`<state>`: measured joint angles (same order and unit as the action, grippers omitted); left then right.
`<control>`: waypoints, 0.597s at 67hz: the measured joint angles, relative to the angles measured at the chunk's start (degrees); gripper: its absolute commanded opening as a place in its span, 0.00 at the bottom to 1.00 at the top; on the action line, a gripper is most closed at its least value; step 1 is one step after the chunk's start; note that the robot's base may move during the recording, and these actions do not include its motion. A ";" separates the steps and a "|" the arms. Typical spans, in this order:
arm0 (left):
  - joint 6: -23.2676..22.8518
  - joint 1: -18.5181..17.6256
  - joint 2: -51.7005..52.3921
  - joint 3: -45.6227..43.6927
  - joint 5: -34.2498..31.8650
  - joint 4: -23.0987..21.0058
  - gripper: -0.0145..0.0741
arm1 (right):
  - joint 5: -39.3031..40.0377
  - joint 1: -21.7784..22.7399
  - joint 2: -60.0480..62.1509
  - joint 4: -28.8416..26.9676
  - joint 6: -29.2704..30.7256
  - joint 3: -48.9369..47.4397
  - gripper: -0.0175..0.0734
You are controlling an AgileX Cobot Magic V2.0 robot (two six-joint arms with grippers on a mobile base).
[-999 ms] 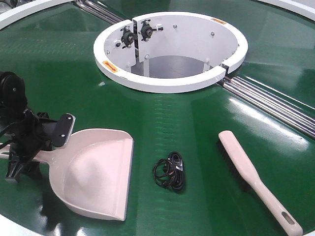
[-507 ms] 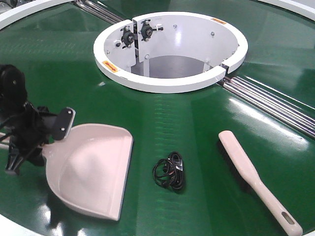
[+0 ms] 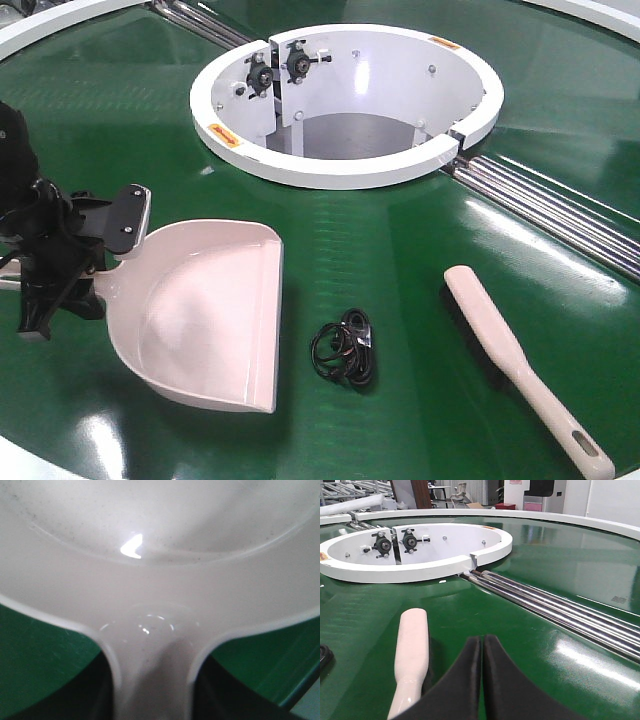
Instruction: Clean and inspect green conveyor with broom and dustpan
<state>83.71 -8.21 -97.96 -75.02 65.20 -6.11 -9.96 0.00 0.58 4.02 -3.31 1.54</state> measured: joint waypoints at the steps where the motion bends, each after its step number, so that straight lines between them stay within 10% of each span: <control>1: -0.13 -0.05 0.00 0.00 0.00 -0.01 0.15 | 0.00 0.00 0.00 0.00 0.00 0.00 0.18; 40: -6.92 -6.28 -5.87 0.00 0.56 6.11 0.15 | 0.00 0.00 0.00 0.00 0.00 0.00 0.18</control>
<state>76.79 -14.50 -103.83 -75.02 65.76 0.00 -9.96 0.00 0.58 4.02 -3.31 1.54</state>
